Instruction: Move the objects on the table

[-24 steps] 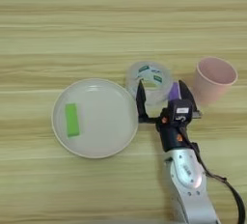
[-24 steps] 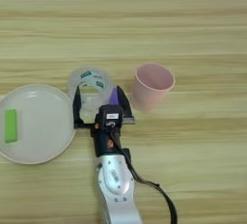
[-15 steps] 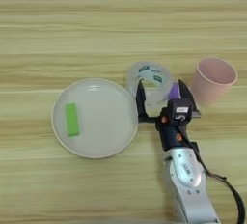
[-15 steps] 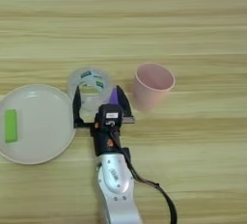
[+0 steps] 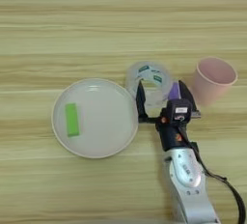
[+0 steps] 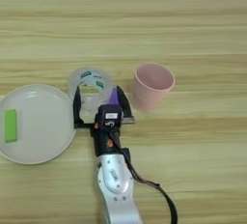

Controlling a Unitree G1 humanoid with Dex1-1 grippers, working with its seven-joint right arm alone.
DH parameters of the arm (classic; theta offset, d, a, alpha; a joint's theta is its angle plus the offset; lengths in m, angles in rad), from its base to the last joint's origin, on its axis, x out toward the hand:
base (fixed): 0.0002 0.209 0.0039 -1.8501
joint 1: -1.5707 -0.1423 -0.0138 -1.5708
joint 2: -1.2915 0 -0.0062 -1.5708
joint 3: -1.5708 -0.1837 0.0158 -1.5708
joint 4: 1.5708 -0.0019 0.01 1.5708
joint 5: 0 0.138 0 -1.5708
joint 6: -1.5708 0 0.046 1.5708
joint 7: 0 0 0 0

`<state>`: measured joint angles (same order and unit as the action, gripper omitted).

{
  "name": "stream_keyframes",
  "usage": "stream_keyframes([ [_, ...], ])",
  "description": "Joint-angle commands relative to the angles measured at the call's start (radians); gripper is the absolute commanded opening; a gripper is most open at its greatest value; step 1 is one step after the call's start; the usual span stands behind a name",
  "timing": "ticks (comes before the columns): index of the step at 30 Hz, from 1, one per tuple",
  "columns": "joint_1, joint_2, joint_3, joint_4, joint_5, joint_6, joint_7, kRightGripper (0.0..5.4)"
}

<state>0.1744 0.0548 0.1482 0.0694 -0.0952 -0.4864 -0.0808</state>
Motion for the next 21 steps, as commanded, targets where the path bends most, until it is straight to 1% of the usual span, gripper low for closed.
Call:
stream_keyframes([
  [1, -0.025, -0.003, 0.003, -0.092, -0.068, -0.117, -0.022, 5.38],
  [4, -0.022, -0.007, -0.032, -0.122, -0.119, -0.181, -0.063, 5.38],
  [7, -0.008, 0.008, -0.059, -0.153, -0.160, -0.221, -0.113, 5.38],
  [10, 0.009, 0.026, -0.075, -0.175, -0.166, -0.234, -0.147, 5.38],
  [12, 0.010, 0.035, -0.099, -0.180, -0.165, -0.224, -0.176, 5.38],
  [16, -0.009, 0.046, -0.156, -0.173, -0.154, -0.172, -0.242, 5.38],
  [21, -0.035, 0.045, -0.196, -0.151, -0.159, -0.123, -0.304, 5.38],
])
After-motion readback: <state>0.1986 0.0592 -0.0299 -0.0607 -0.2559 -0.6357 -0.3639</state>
